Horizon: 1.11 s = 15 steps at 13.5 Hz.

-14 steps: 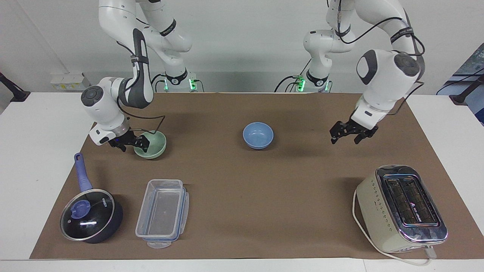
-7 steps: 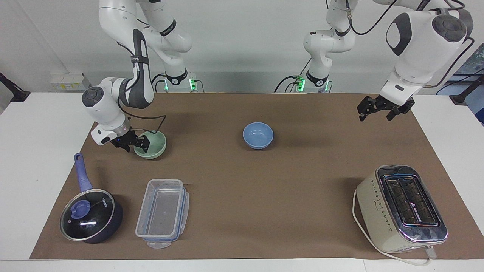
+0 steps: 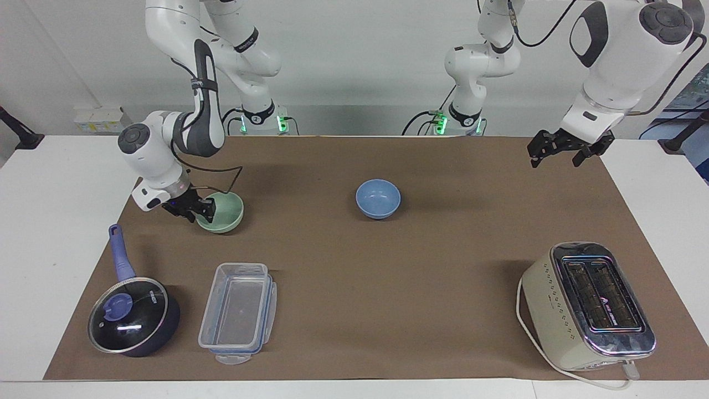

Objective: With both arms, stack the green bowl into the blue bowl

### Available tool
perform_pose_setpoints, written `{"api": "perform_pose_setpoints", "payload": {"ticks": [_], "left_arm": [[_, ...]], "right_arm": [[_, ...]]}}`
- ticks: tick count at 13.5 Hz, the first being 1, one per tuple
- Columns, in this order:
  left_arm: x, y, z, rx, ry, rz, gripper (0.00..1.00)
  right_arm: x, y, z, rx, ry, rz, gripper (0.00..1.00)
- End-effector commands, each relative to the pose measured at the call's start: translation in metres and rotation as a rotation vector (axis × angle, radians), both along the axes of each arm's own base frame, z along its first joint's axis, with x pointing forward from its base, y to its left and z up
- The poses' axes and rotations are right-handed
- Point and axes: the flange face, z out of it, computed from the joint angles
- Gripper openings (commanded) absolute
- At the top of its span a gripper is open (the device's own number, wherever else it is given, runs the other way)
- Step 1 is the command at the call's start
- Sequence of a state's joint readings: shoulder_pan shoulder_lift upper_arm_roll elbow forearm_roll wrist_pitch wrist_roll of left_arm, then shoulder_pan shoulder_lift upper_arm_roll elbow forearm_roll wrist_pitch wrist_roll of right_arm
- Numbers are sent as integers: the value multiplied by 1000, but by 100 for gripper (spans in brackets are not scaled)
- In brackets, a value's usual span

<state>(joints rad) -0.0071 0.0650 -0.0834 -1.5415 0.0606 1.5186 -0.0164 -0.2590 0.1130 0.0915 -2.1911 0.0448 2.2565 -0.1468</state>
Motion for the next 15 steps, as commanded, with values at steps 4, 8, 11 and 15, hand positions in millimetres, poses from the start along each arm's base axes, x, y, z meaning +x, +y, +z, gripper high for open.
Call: {"api": "perform_pose_setpoints", "payload": {"ticks": [4, 8, 11, 15], "left_arm": [[-2, 1, 1, 2, 11, 4, 100], [-2, 2, 1, 2, 10, 7, 100], [-2, 1, 1, 2, 11, 4, 100], [-2, 2, 1, 2, 11, 6, 100]], "right_arm": [[-8, 38, 63, 41, -23, 63, 0], [-19, 120, 109, 71, -55, 83, 0], [-26, 211, 129, 79, -80, 40, 0], [-37, 332, 136, 88, -71, -38, 0]]}}
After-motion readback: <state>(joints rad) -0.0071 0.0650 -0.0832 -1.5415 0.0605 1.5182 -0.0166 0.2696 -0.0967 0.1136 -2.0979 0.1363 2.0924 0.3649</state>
